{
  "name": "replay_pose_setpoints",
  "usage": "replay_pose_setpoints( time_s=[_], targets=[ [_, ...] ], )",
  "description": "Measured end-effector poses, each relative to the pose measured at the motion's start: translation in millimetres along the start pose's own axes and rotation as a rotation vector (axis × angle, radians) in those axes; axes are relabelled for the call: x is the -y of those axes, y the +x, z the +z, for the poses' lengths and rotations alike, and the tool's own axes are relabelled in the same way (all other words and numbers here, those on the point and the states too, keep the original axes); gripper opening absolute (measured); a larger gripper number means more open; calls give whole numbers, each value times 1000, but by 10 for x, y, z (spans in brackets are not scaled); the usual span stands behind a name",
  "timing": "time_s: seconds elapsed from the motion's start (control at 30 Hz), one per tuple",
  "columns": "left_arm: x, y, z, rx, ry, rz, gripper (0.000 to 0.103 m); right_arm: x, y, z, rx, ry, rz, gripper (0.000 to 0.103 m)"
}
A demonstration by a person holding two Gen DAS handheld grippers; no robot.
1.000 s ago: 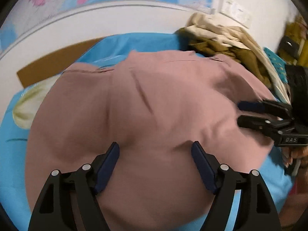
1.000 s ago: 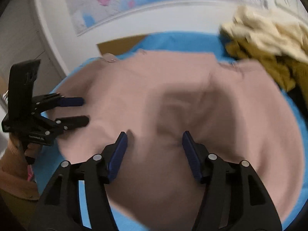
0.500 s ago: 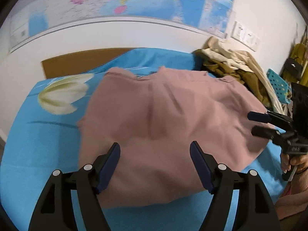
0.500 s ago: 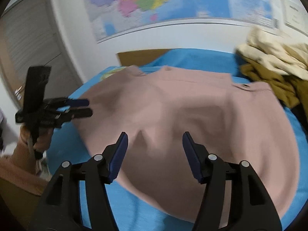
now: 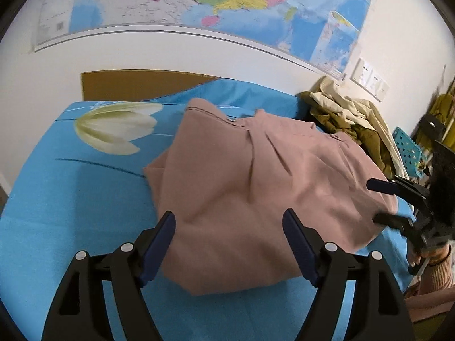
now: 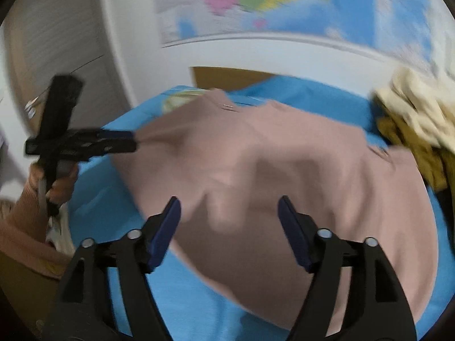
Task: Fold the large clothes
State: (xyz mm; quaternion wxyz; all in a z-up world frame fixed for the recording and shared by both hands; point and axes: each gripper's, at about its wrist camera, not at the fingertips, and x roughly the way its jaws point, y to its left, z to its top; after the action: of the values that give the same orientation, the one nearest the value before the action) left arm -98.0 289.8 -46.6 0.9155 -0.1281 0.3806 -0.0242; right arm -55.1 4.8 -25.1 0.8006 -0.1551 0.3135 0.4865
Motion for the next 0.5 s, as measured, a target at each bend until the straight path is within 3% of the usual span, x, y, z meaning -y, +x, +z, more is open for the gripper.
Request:
replay_pose_setpoints(
  time_s=[0.07,0.4,0.5],
  targets=[
    [-22,-34,-38,-6,-21,2,75,-170,60,21,-11,-71,17,79],
    [-50,-162,-392,-52,-95,-29,79,-678,553,-163,-119,-357,-58,81],
    [-63,-173,-488,-73,-123,-66,79,-659,671,-217,-142,-393,-121,69]
  ],
)
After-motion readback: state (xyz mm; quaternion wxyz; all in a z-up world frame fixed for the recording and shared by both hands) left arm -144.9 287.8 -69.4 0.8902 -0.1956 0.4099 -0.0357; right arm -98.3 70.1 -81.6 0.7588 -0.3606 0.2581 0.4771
